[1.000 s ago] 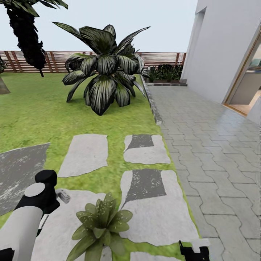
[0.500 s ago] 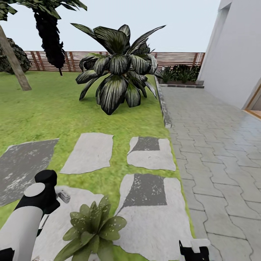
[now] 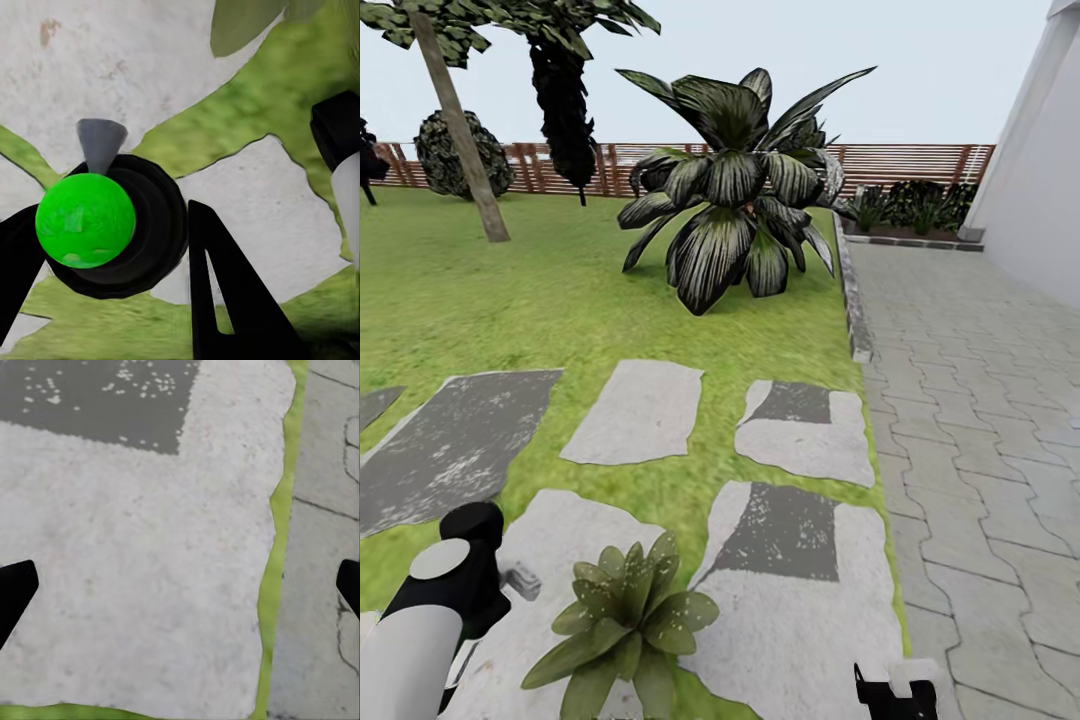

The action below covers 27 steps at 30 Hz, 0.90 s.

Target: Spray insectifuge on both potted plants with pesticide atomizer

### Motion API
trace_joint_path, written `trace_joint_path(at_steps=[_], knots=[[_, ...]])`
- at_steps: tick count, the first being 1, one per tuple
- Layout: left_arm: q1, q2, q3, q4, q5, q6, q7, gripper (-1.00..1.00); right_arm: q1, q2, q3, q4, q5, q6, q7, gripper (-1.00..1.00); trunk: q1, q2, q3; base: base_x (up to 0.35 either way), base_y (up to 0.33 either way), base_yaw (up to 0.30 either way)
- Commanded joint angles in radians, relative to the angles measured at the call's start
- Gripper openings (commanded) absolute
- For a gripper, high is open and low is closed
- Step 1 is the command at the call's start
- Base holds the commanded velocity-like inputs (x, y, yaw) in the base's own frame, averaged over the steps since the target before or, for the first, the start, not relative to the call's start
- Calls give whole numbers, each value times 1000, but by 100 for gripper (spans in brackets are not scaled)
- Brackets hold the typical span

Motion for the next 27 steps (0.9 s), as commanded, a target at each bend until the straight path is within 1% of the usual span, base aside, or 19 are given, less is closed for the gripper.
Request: trace_joint_path(at_steps=[1, 4, 8, 10, 11, 12, 13, 14, 15, 16, 17, 18, 19, 20, 24, 27], knots=[[0, -1, 8, -5, -8, 9, -9, -100, -1, 0, -4, 2, 11, -3, -7, 100, 0, 0, -1, 0, -1, 279], [-1, -1, 18, -12, -7, 8, -9, -100, -1, 0, -4, 1, 11, -3, -7, 100, 0, 0, -1, 0, 0, 235], [-1, -2, 18, -9, -7, 5, -9, -100, -1, -3, -4, 0, 11, -3, -7, 100, 0, 0, -1, 0, 0, 45], [1, 4, 19, -2, -4, 3, -9, -100, -1, -5, -5, 0, 11, -3, -7, 100, 0, 0, -1, 0, 0, 7], [9, 9, 19, -1, 16, -8, -9, -100, -1, -6, -5, -1, 11, -3, -7, 100, 0, 0, -1, 0, 0, 2], [30, 14, 19, -2, 81, -59, -9, -100, -1, -6, -5, -1, 11, -3, -7, 100, 0, 0, -1, 0, 0, 0], [40, 15, 19, -5, 119, -90, -9, -100, -1, -6, -5, -1, 11, -3, -7, 100, 0, 0, -1, 0, 0, 0], [57, 18, 19, -9, 190, -144, -9, -100, -1, -6, -5, -1, 11, -3, -7, 100, 0, 0, -1, 0, 0, 0], [64, 19, 19, -10, 225, -168, -9, -100, -1, -7, -5, -1, 11, -3, -8, 100, 0, 0, -1, 0, 0, 0], [67, 19, 19, -7, 238, -178, -9, -100, -1, -7, -5, -1, 11, -3, -8, 100, 0, 0, -1, 0, 0, 0], [73, 19, 19, -2, 251, -188, 10, -100, -1, -7, -5, -1, 11, -3, -8, 100, 0, 0, -1, 0, 0, 0], [81, 19, 19, -1, 256, -192, 25, -100, -1, -8, -5, -1, 11, -3, -8, 100, 0, 0, -1, 0, 0, 0], [100, 19, 18, 1, 261, -200, 40, -100, -1, -8, -5, -1, 11, -3, -8, 100, 0, 0, -1, 0, 0, 0], [112, 19, 17, 1, 261, -215, 47, -100, -1, -8, -4, -1, 11, -3, -8, 100, 0, 0, -1, 0, 0, 0], [124, 19, 16, 3, 253, -271, 52, -100, -1, -8, -4, 0, 11, -3, -8, 100, 0, 0, -1, 0, 0, 0], [173, 18, 9, 3, 250, -281, 56, -100, -1, -8, -4, 0, 11, -3, -8, 100, 0, 0, -1, 0, 0, 0]])
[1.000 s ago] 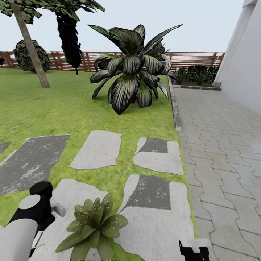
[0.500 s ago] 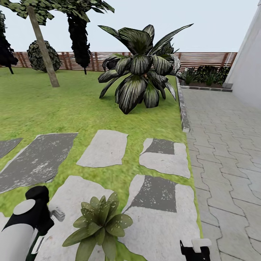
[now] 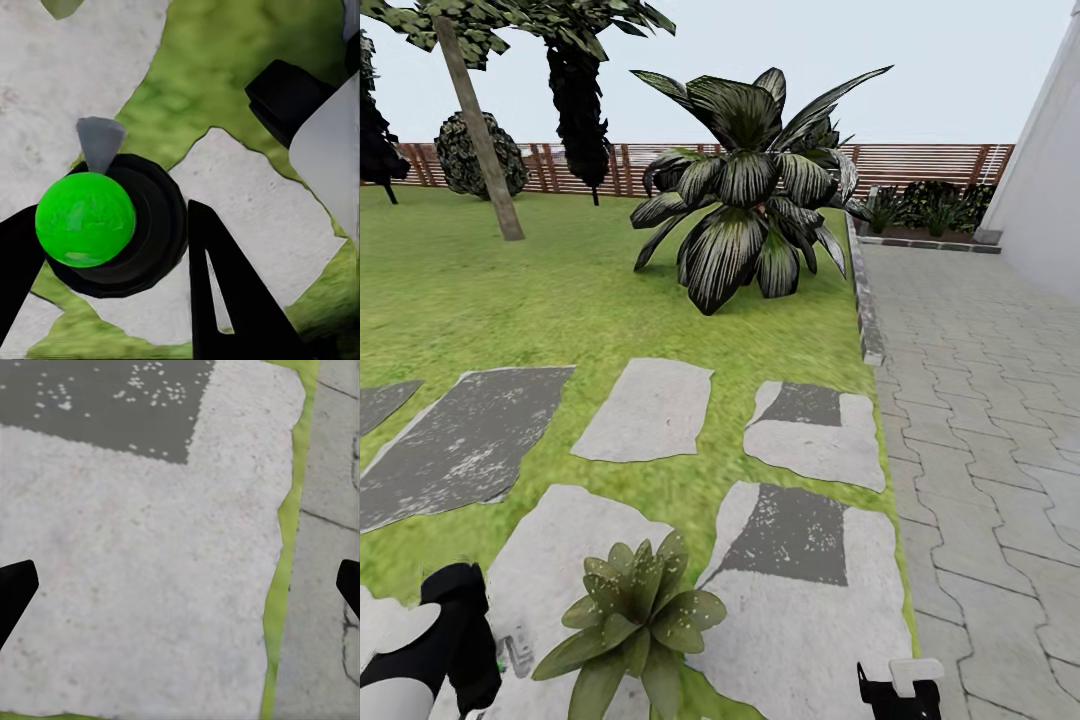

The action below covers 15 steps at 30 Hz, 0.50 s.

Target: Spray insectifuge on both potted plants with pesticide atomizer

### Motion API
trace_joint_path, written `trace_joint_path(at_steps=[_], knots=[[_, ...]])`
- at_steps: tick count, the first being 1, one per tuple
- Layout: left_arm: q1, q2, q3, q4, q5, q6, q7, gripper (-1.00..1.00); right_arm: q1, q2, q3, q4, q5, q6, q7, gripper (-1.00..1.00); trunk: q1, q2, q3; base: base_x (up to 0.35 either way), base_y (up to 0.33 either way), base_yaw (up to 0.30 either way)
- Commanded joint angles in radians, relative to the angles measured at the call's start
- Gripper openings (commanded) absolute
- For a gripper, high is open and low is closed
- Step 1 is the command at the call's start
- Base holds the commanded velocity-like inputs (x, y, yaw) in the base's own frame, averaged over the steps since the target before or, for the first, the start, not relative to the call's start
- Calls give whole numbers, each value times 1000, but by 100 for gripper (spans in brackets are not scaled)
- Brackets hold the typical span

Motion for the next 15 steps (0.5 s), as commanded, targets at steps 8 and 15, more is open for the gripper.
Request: trace_joint_path(at_steps=[8, 15], knots=[[29, -4, 12, -1, 8, 12, 92, -100, -1, 1, -4, 2, 11, -3, -7, 100, 0, 0, -1, 0, 0, 78], [18, -11, 14, -15, 11, 14, 133, -100, -1, 1, -4, 2, 11, -3, -7, 100, 0, 0, -1, 0, 0, 271]])
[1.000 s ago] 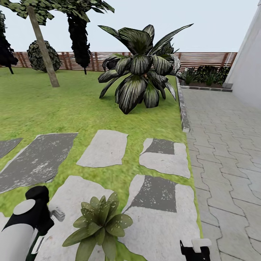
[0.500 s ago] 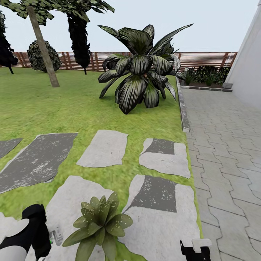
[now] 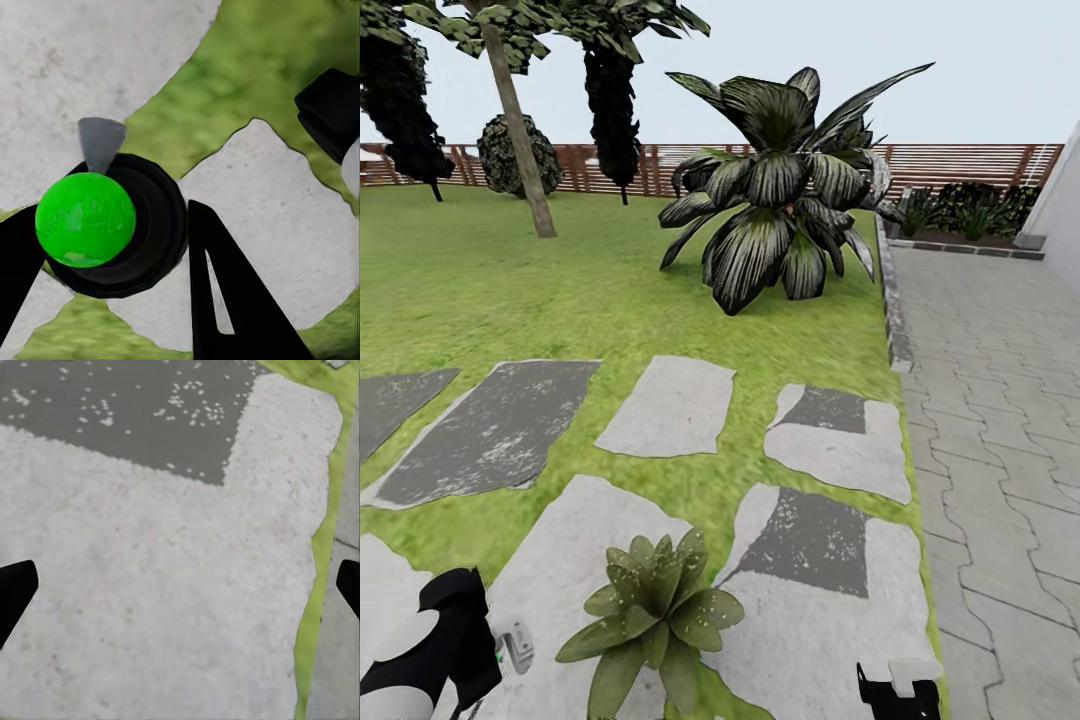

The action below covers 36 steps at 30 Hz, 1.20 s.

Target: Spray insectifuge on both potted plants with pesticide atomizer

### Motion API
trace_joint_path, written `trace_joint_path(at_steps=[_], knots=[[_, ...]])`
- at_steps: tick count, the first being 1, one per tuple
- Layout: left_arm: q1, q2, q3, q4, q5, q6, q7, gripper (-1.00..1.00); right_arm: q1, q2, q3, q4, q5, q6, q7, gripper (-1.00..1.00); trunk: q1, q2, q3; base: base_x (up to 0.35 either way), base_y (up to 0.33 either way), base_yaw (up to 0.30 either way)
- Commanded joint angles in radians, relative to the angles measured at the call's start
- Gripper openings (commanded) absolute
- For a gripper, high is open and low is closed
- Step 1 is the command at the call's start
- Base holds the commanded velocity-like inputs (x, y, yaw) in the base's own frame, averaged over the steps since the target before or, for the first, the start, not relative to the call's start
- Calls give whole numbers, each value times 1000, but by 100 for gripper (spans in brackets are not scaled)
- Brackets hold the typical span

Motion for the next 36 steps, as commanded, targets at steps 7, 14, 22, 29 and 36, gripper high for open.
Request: trace_joint_path(at_steps=[7, 14, 22, 29, 36], knots=[[-1, -28, 2, -1, 52, 11, 111, -100, -1, 0, -4, 2, 11, -3, -7, 100, 0, 0, -1, 0, 0, 235], [1, -31, -8, 4, 87, 12, 143, -100, -1, -1, -4, 2, 11, -3, -7, 100, 0, 0, -1, 0, 0, 22], [5, -24, -4, 13, 88, 9, 147, -100, -1, 0, -4, 2, 11, -3, -7, 100, 0, 0, -3, 0, 0, 137], [10, -23, -1, 13, 90, 8, 147, -100, -1, -2, -4, 2, 11, -3, -7, 100, 0, 0, -3, 30, -88, 6], [11, -15, 22, 13, 90, 8, 147, -100, -1, 0, -4, 2, 11, -3, -7, 100, 0, 0, -5, 12, -17, 199]])
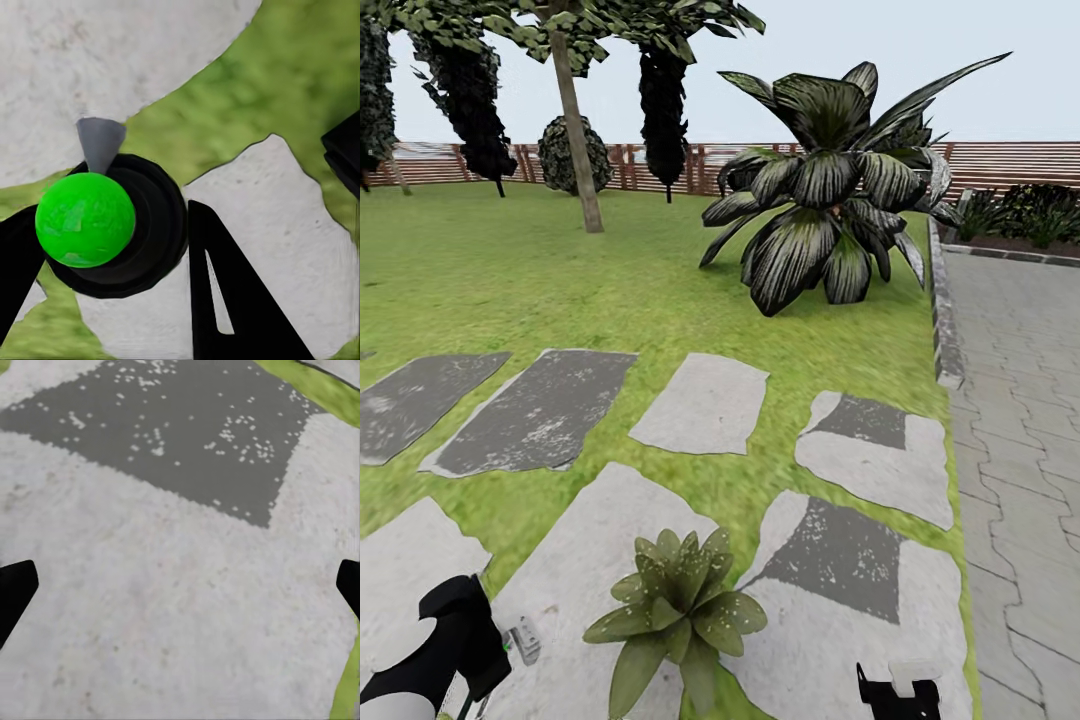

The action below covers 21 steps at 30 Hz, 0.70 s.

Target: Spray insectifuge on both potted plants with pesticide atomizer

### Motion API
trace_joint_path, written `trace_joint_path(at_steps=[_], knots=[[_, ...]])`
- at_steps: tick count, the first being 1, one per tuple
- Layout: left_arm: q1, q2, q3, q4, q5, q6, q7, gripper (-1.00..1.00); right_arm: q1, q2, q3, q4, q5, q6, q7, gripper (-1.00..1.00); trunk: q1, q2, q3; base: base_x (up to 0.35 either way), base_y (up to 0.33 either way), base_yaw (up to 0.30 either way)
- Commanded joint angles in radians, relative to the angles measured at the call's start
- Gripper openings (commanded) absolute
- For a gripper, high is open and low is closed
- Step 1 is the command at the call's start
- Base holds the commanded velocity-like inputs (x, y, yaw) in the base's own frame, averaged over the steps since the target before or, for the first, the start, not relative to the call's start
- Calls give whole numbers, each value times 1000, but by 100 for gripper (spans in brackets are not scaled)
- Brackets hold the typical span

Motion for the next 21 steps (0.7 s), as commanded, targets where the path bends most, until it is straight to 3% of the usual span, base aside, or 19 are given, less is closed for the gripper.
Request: trace_joint_path(at_steps=[1, 12, 21], knots=[[-1, 0, 10, 0, -3, 9, -5, -100, -1, 0, -4, 2, 11, -3, -7, 100, 0, 0, -1, 0, -1, 229], [-2, -12, 20, -1, -5, 10, -7, -100, -1, -2, -4, 2, 11, -3, -7, 100, 0, 0, -1, 0, 0, 28], [-2, -15, 18, -2, -4, 14, -11, -100, -1, -2, -4, 2, 11, -3, -7, 100, 0, 0, -1, 52, -91, 159]])
